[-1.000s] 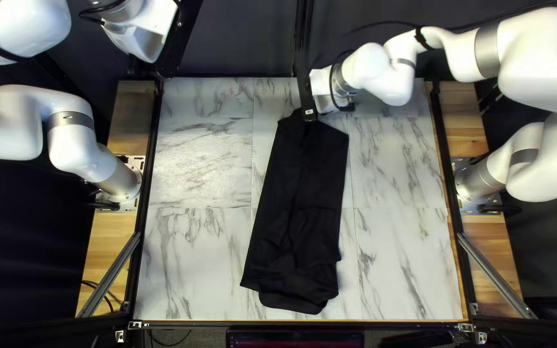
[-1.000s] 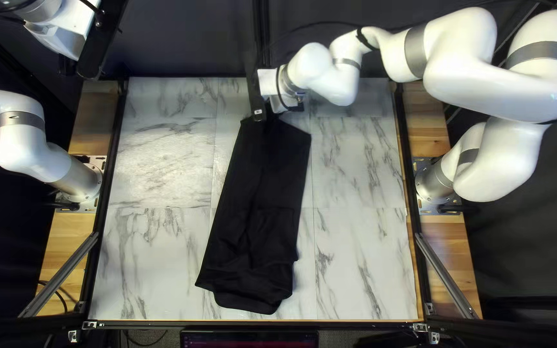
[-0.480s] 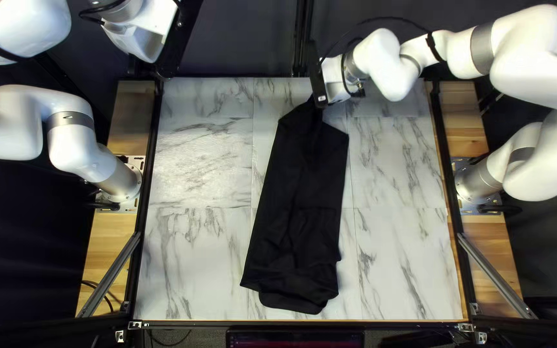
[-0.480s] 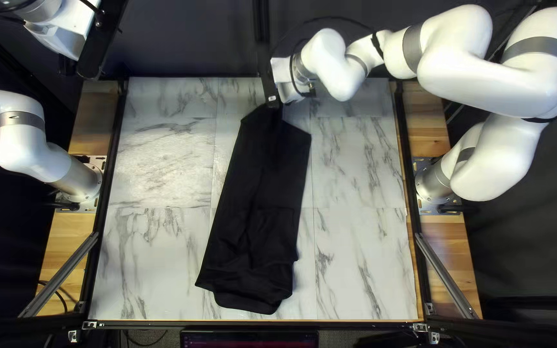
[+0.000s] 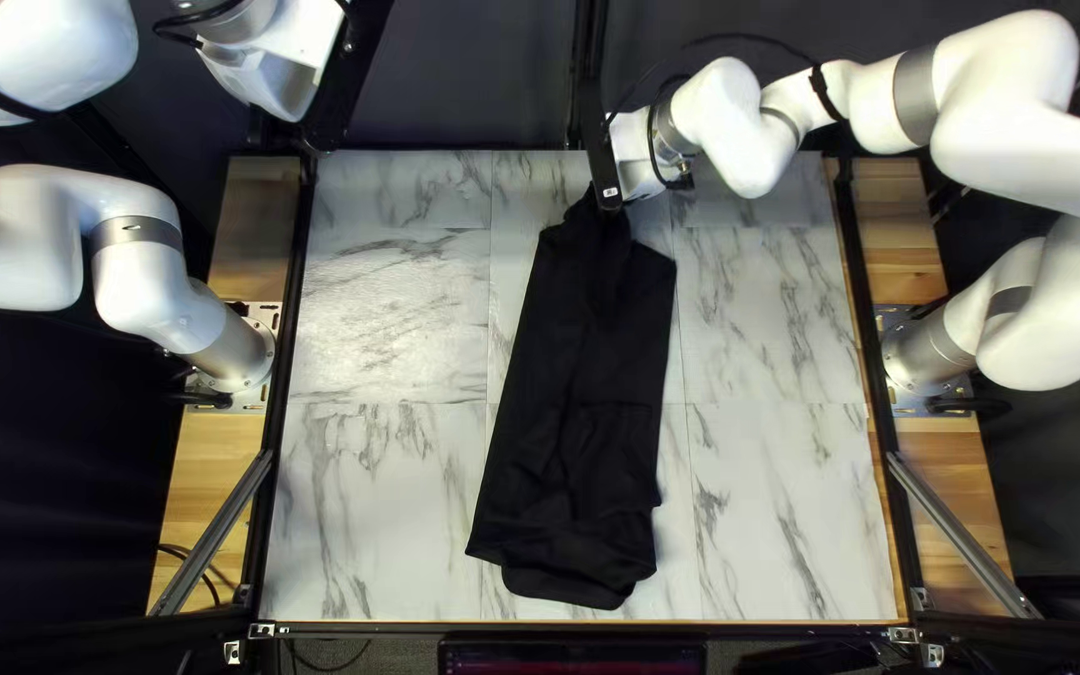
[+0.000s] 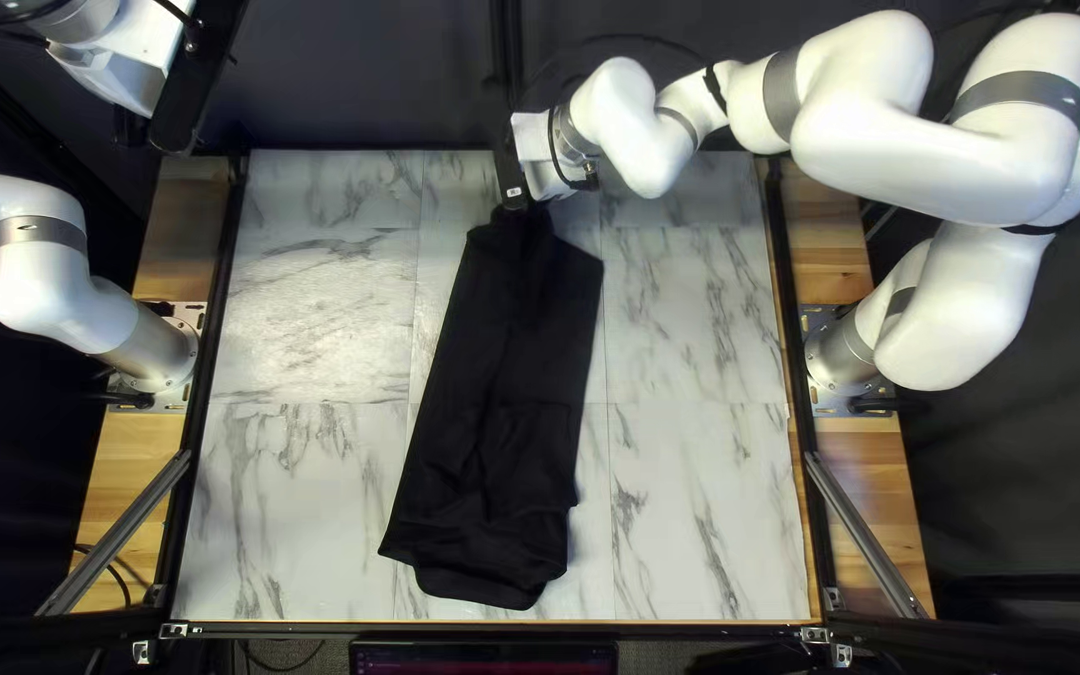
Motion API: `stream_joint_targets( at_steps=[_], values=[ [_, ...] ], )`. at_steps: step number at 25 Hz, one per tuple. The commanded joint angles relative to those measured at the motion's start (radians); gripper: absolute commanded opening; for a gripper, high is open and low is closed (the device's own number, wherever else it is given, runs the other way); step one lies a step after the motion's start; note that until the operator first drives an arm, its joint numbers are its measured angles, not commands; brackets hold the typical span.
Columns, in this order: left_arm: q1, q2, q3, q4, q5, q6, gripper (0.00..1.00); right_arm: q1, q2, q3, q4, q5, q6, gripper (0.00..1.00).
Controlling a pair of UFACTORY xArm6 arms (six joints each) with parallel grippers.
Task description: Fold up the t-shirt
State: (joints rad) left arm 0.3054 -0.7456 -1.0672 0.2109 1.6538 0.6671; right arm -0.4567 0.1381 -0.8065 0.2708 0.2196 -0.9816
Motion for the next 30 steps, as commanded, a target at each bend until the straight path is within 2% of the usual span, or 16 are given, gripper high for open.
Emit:
stream_joint_targets(
  at_steps=[1, 7, 16, 18, 23, 30],
  values=[
    [0.000, 0.000, 0.000, 0.000, 0.000, 0.000, 1.00, -0.037, 0.007, 0.021, 0.078, -0.012, -0.086, 0.00],
    [0.000, 0.000, 0.000, 0.000, 0.000, 0.000, 1.00, -0.074, 0.036, -0.012, 0.093, 0.008, -0.116, 0.00],
    [0.000, 0.000, 0.000, 0.000, 0.000, 0.000, 1.00, -0.018, 0.032, -0.021, 0.011, -0.008, -0.013, 0.00],
    [0.000, 0.000, 0.000, 0.000, 0.000, 0.000, 1.00, 0.006, 0.031, -0.021, -0.054, -0.015, 0.062, 0.00],
    [0.000, 0.000, 0.000, 0.000, 0.000, 0.000, 1.00, 0.049, 0.008, -0.028, -0.336, 0.008, 0.365, 0.00],
    [0.000, 0.000, 0.000, 0.000, 0.000, 0.000, 1.00, 0.104, -0.011, -0.057, -0.534, 0.047, 0.589, 0.00]
  ],
)
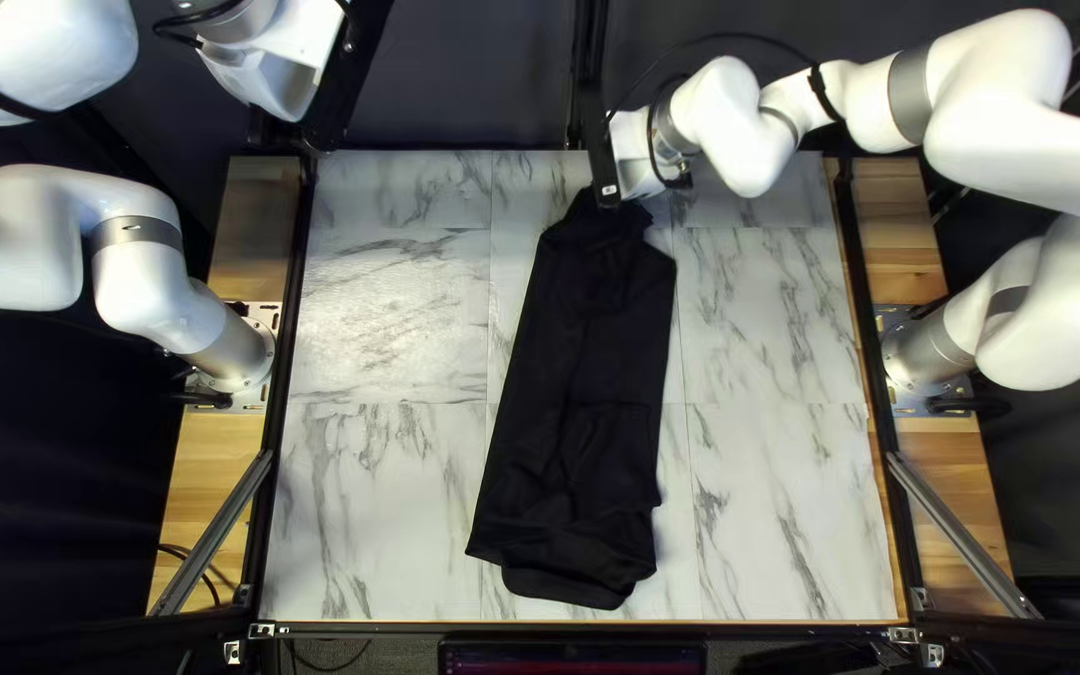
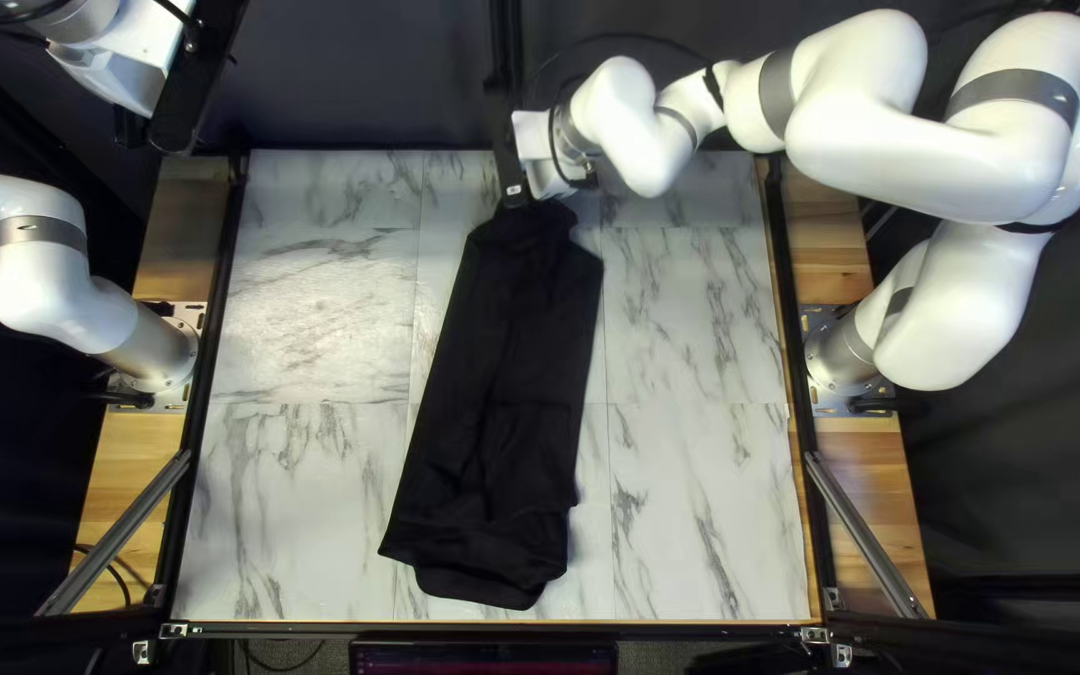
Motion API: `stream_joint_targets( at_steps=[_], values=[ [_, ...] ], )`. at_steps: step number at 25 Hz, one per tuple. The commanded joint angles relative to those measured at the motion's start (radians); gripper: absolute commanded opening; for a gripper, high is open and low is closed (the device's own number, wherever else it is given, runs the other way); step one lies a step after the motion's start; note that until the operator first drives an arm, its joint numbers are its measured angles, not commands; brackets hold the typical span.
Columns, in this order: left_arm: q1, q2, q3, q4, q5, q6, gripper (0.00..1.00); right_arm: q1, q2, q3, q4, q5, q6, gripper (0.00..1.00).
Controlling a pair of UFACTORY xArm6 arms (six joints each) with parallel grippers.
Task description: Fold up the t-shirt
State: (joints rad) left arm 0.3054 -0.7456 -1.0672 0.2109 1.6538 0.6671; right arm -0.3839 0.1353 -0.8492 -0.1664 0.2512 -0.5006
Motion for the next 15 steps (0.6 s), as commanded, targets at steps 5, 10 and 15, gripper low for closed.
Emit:
stream_joint_targets(
  at_steps=[5, 10, 15],
  values=[
    [0.000, 0.000, 0.000, 0.000, 0.000, 0.000, 1.00, 0.079, 0.008, -0.024, -0.215, 0.022, 0.262, 0.00],
    [0.000, 0.000, 0.000, 0.000, 0.000, 0.000, 1.00, 0.118, 0.040, -0.039, -0.307, 0.027, 0.390, 0.00],
    [0.000, 0.000, 0.000, 0.000, 0.000, 0.000, 1.00, 0.139, 0.079, -0.048, -0.357, 0.002, 0.449, 0.00]
  ],
)
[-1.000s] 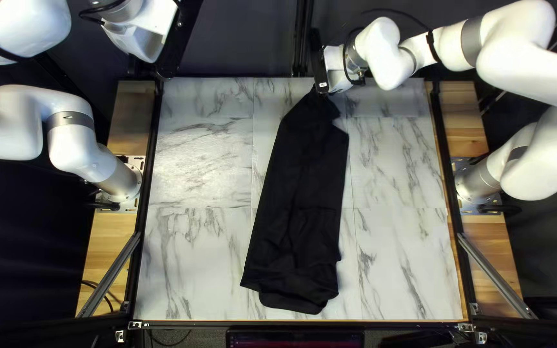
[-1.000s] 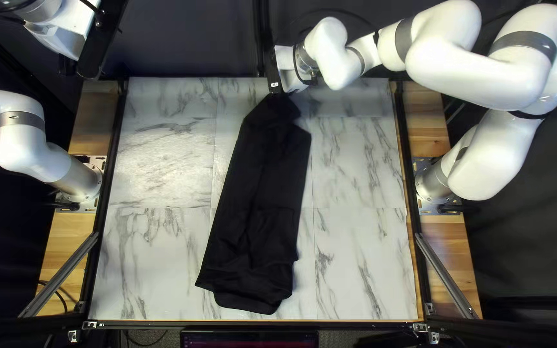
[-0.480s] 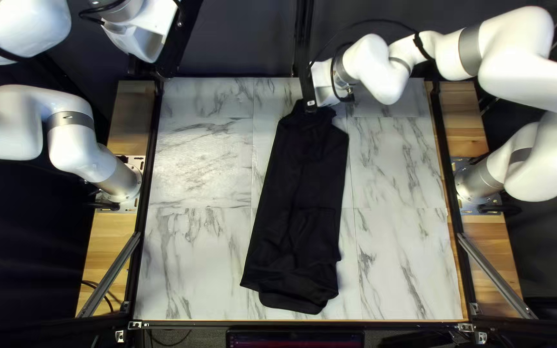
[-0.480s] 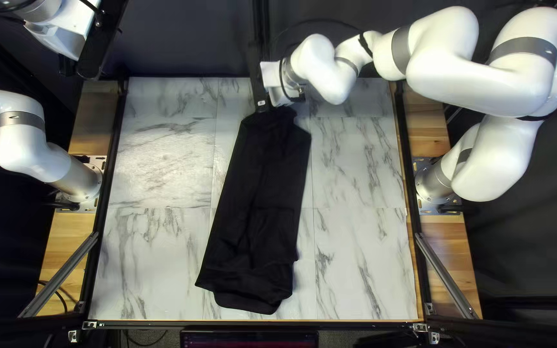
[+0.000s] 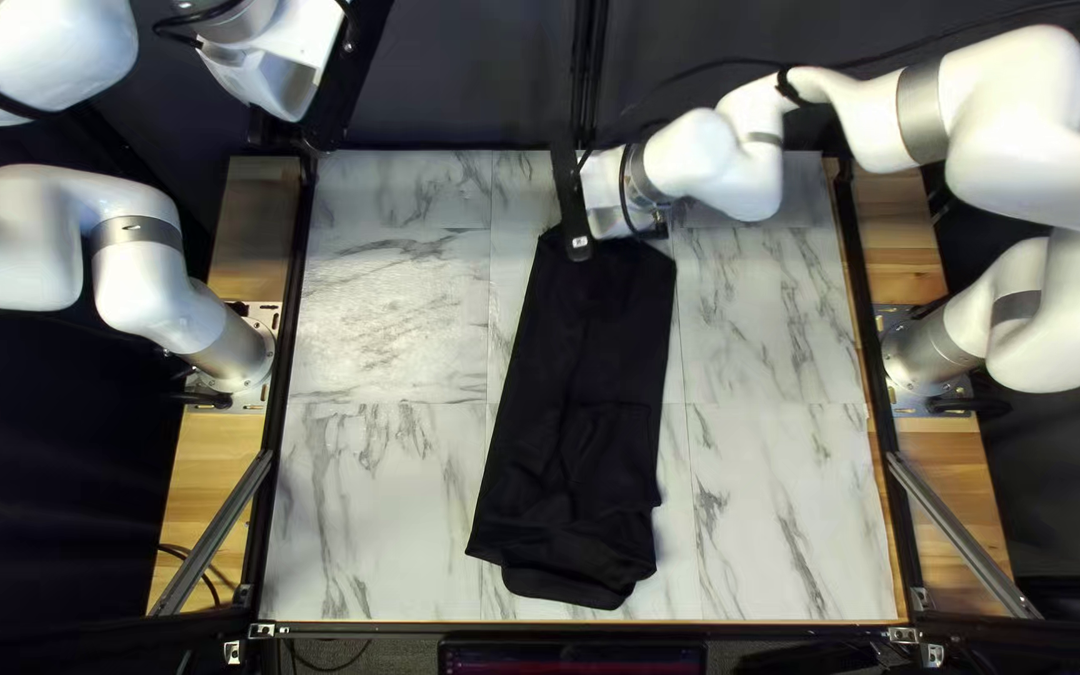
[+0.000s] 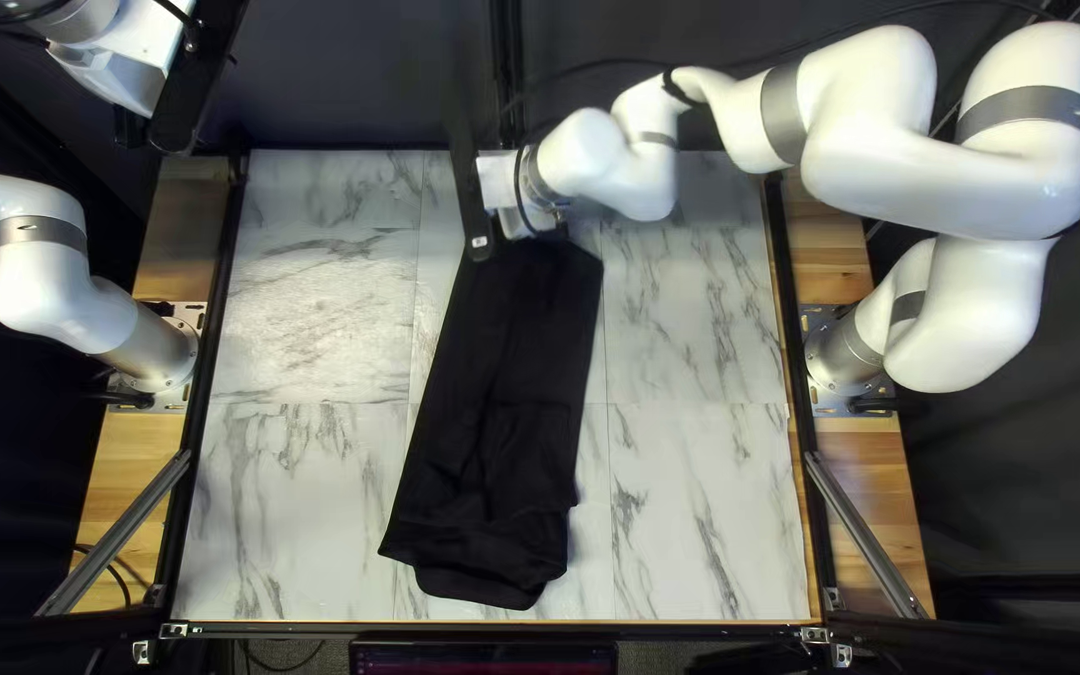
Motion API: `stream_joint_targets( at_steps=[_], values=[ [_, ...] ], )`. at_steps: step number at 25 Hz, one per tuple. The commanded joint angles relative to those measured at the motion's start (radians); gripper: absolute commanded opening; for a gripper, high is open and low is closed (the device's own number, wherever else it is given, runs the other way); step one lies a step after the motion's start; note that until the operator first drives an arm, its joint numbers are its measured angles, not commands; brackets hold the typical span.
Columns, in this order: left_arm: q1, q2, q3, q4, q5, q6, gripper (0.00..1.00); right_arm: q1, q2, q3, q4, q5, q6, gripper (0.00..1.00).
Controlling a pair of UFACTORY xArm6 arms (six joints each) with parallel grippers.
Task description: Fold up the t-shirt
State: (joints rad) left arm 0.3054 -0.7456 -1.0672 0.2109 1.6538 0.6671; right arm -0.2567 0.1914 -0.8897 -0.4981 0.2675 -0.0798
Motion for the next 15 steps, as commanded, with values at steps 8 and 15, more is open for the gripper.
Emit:
stream_joint_targets(
  at_steps=[8, 15],
  values=[
    [0.000, 0.000, 0.000, 0.000, 0.000, 0.000, 1.00, 0.051, 0.082, -0.063, -0.044, -0.018, 0.061, 0.00],
    [0.000, 0.000, 0.000, 0.000, 0.000, 0.000, 1.00, 0.092, 0.161, -0.127, -0.076, -0.019, 0.105, 0.00]
  ],
)
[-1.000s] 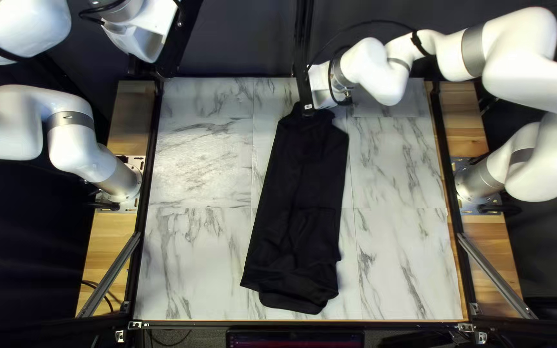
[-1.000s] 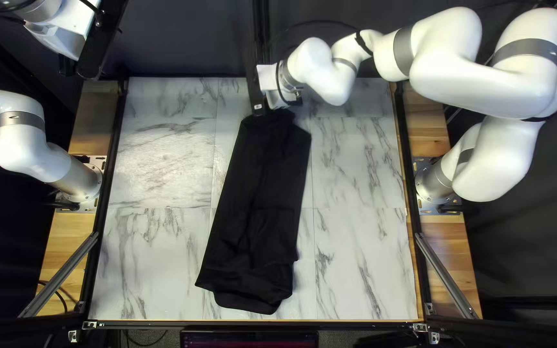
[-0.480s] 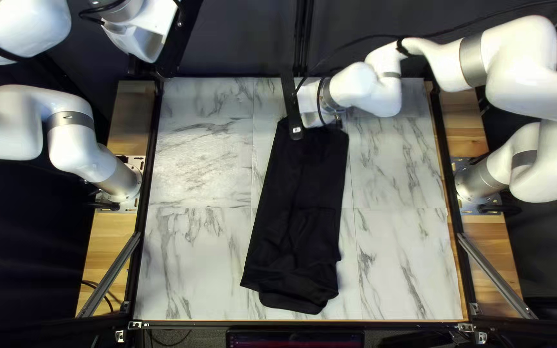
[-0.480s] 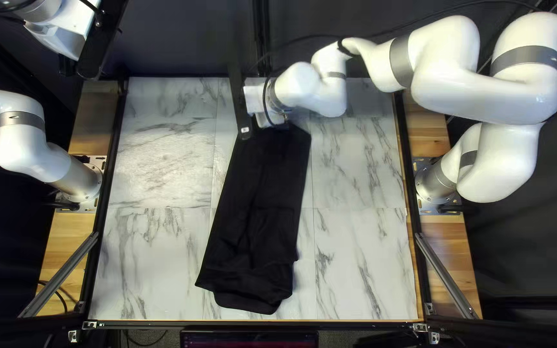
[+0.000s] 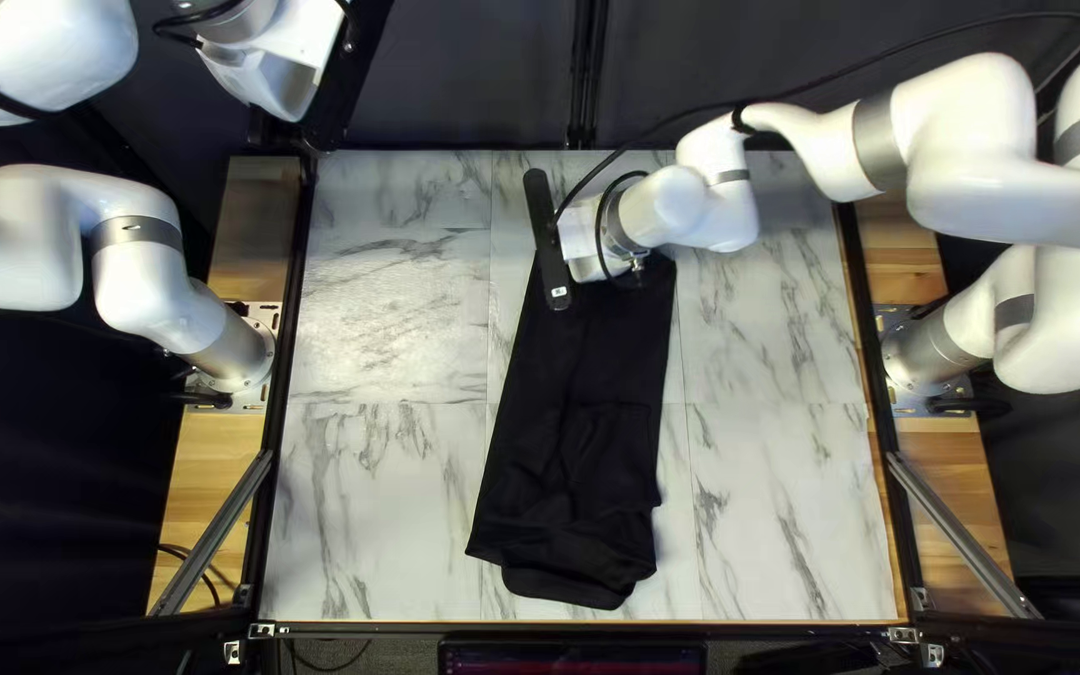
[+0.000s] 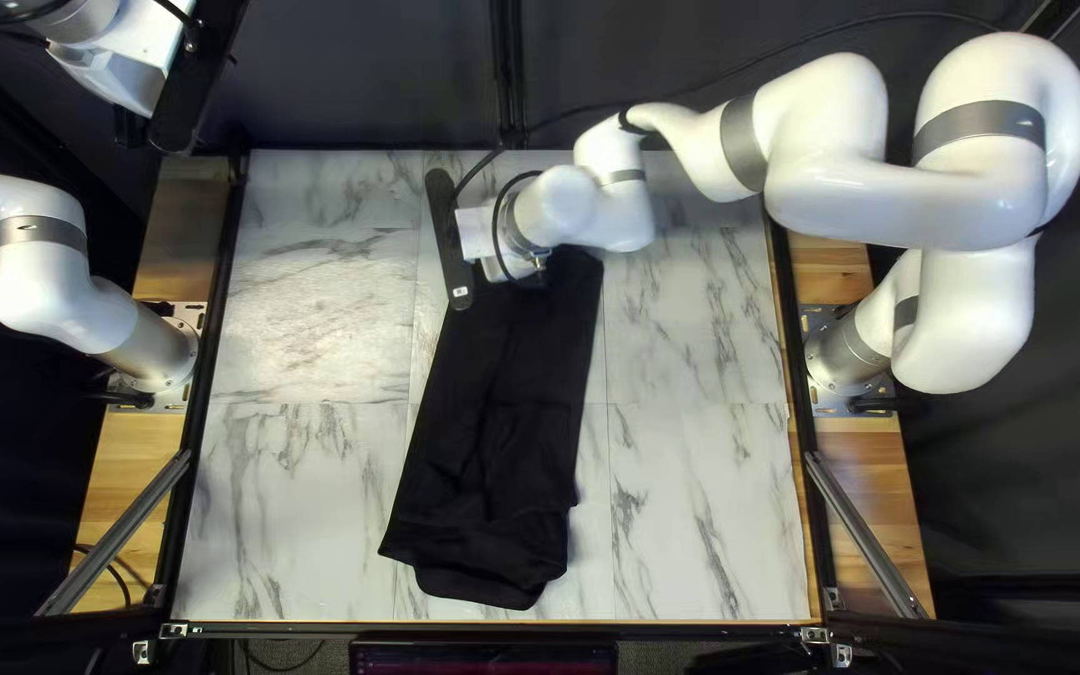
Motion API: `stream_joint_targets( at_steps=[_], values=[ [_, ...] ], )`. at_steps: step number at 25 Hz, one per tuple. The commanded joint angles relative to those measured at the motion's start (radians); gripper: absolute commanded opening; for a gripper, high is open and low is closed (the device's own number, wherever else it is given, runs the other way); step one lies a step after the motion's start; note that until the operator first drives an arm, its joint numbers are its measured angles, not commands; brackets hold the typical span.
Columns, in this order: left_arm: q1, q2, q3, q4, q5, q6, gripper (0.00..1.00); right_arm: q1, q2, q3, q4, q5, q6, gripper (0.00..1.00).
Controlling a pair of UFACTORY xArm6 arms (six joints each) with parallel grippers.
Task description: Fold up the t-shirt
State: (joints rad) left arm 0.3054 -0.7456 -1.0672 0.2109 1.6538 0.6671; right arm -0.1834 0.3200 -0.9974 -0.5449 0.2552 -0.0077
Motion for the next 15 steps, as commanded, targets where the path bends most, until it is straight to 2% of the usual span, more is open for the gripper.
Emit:
stream_joint_targets(
  at_steps=[1, 4, 12, 13, 14, 15],
  values=[
    [0.000, 0.000, 0.000, 0.000, 0.000, 0.000, 1.00, 0.022, 0.036, -0.020, -0.033, -0.010, 0.037, 0.00],
    [0.000, 0.000, 0.000, 0.000, 0.000, 0.000, 1.00, 0.037, 0.045, -0.009, -0.081, -0.026, 0.078, 0.00],
    [0.000, 0.000, 0.000, 0.000, 0.000, 0.000, 1.00, 0.051, 0.075, 0.008, -0.120, -0.072, 0.085, 0.00],
    [0.000, 0.000, 0.000, 0.000, 0.000, 0.000, 1.00, 0.051, 0.072, 0.012, -0.119, -0.074, 0.081, 0.03],
    [0.000, 0.000, 0.000, 0.000, 0.000, 0.000, 1.00, 0.052, 0.059, 0.025, -0.110, -0.077, 0.071, 0.39],
    [0.000, 0.000, 0.000, 0.000, 0.000, 0.000, 1.00, 0.051, 0.043, 0.039, -0.093, -0.077, 0.054, 0.70]
  ],
)
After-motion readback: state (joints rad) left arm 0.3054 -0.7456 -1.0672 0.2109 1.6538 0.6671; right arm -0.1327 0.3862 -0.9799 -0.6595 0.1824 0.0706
